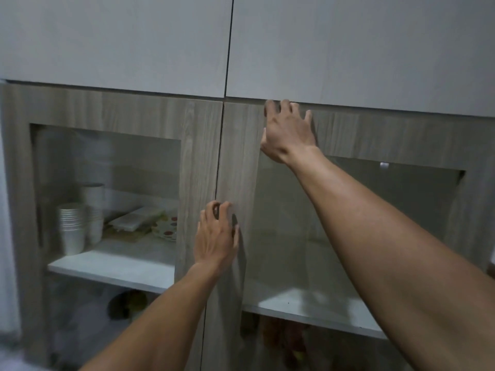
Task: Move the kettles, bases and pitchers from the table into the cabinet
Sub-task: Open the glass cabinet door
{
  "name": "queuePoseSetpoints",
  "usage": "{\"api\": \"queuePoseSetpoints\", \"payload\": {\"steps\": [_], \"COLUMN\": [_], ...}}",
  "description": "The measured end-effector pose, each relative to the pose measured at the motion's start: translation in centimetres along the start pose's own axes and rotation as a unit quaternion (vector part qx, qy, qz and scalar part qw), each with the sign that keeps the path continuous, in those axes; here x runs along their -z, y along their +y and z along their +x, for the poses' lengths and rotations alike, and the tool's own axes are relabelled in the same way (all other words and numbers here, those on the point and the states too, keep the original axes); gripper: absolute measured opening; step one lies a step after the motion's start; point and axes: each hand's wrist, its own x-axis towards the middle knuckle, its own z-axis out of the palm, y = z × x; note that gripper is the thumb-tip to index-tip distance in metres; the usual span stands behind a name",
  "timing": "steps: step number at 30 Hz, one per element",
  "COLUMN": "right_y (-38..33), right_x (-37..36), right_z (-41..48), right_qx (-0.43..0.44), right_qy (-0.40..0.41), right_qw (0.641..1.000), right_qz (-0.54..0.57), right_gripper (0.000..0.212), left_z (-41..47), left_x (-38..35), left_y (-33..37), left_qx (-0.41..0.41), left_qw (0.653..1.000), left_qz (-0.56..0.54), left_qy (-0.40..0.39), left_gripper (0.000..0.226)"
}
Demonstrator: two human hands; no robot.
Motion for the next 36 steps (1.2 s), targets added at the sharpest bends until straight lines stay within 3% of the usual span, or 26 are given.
{"api": "queuePoseSetpoints", "payload": {"steps": [3,7,10,14,22,36], "right_y": [-0.2,-0.6,-1.2,-2.1,-4.3,-3.9], "right_x": [0.7,2.0,4.0,7.4,16.4,33.1], "right_z": [-0.3,-1.4,-2.4,-4.9,-13.5,-26.7], "right_qx": [0.002,0.000,-0.005,-0.020,-0.080,-0.078], "right_qy": [0.005,0.016,0.015,-0.008,-0.052,-0.046], "right_qw": [1.000,1.000,1.000,0.999,0.993,0.995], "right_qz": [0.003,0.007,0.016,0.044,0.072,-0.031], "right_gripper": [0.047,0.047,0.051,0.064,0.087,0.078], "left_z": [-0.6,-1.6,-2.2,-4.4,-12.0,-22.6], "left_x": [0.3,2.1,3.8,7.2,16.7,27.6], "left_y": [0.8,1.5,0.9,0.6,4.4,14.9], "left_qx": [0.089,0.184,0.218,0.188,0.092,-0.099], "left_qw": [0.988,0.954,0.947,0.955,0.958,0.945], "left_qz": [-0.118,-0.237,-0.234,-0.229,-0.271,-0.287], "left_qy": [0.044,0.023,-0.009,-0.016,-0.012,-0.122], "left_gripper": [0.045,0.048,0.061,0.062,0.028,0.020]}}
